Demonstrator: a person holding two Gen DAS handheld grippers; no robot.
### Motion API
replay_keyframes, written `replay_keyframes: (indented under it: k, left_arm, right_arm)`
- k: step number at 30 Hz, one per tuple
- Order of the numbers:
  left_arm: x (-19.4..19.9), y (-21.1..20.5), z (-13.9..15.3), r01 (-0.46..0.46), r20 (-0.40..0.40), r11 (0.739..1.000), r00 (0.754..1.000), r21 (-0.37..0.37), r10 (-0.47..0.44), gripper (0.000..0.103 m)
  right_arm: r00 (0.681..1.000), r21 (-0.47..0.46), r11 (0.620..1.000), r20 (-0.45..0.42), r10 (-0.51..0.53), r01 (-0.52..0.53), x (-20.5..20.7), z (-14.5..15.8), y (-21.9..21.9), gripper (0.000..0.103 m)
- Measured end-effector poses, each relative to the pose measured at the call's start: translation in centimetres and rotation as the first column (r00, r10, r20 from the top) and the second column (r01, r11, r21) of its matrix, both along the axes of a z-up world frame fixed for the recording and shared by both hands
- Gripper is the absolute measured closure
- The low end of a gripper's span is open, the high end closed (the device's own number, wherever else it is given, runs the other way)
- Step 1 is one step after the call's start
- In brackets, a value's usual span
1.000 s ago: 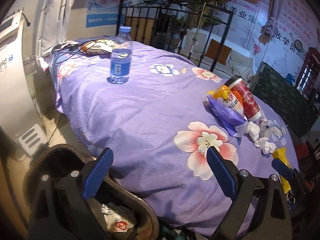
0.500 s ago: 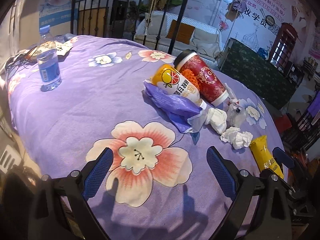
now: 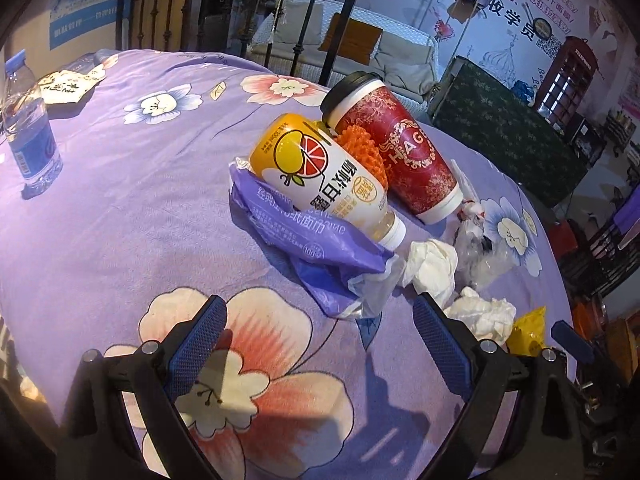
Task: Collect trash
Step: 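Grasp the purple plastic bag with the left tool and lift it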
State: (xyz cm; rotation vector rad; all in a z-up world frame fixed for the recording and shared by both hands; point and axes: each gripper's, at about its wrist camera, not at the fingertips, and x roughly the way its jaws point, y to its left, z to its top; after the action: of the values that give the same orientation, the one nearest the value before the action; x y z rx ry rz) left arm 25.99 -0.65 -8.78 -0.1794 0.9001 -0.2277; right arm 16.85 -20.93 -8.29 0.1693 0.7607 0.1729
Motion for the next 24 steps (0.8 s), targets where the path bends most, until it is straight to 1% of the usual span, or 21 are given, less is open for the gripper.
replay_keyframes:
  k: [2,6,9,10,11,12,14,15,16,17,18,21,24]
  left_arm:
    - [1.2,-0.1,-0.3,-0.013,-0.018,1.000,1.000,-0.010,0.013,0.011]
    - [3.5,-0.1,-1.3,-0.042,-0.082,0.995,0.996,-0.092,0.035,0.011]
    - [5.0,-0.5,-2.0,-0.063,-0.114,0.994,0.992,-0.094,0.052,0.013]
    - [5.4,-0.6,-2.2,-0.067,-0.126,0.993,0.991,-0.099,0.054,0.017]
    - [5.8,-0.7,-2.5,-0.067,-0.140,0.992,0.989,-0.104,0.052,0.025]
    - [6.1,-0.7,-2.8,-0.063,-0.153,0.992,0.987,-0.109,0.046,0.029]
    - [6.3,-1.0,-3.3,-0.066,-0.171,0.992,0.984,-0.107,0.048,0.046]
    - [6.2,-1.0,-3.5,-0.069,-0.171,0.992,0.984,-0.104,0.051,0.048]
    - [6.0,-1.0,-3.5,-0.071,-0.162,0.993,0.985,-0.097,0.054,0.057]
    - [5.7,-1.0,-3.4,-0.071,-0.154,0.994,0.986,-0.081,0.058,0.075]
    - [5.5,-0.8,-3.4,-0.071,-0.148,0.995,0.987,-0.066,0.061,0.078]
    - [5.0,0.3,-3.2,-0.073,-0.146,0.993,0.988,-0.094,0.059,0.082]
    - [3.7,1.4,-2.4,-0.083,-0.116,0.993,0.991,-0.090,0.072,0.086]
  right_arm:
    - [1.000,-0.017,1.000,0.005,0.013,-0.013,0.0,0.3,0.3,0.008]
    - [1.000,-0.027,0.999,0.005,0.017,-0.017,0.2,0.4,0.5,0.009]
    - [1.000,-0.013,1.000,-0.005,0.015,-0.015,0.2,0.1,0.4,0.008]
    - [1.000,-0.012,1.000,-0.006,0.016,-0.016,0.1,0.1,0.5,0.008]
    - [1.000,-0.014,1.000,-0.007,0.021,-0.021,-0.1,0.1,0.7,0.009]
    - [1.000,-0.017,0.999,-0.009,0.027,-0.027,-0.1,0.1,0.8,0.008]
    - [0.999,-0.022,0.999,-0.008,0.036,-0.037,-0.1,0.2,1.0,0.008]
    - [0.999,-0.027,0.999,-0.007,0.039,-0.039,0.0,0.3,1.1,0.008]
    - [0.999,-0.030,0.999,-0.005,0.040,-0.040,0.1,0.4,1.1,0.008]
    - [0.999,-0.030,0.999,-0.002,0.039,-0.039,0.1,0.5,1.2,0.009]
    - [0.999,-0.029,0.999,0.001,0.038,-0.038,0.2,0.7,1.2,0.009]
    - [0.999,-0.024,0.999,0.005,0.038,-0.038,0.6,0.8,1.4,0.009]
    - [0.999,-0.022,0.998,0.005,0.053,-0.053,0.9,0.8,2.1,0.008]
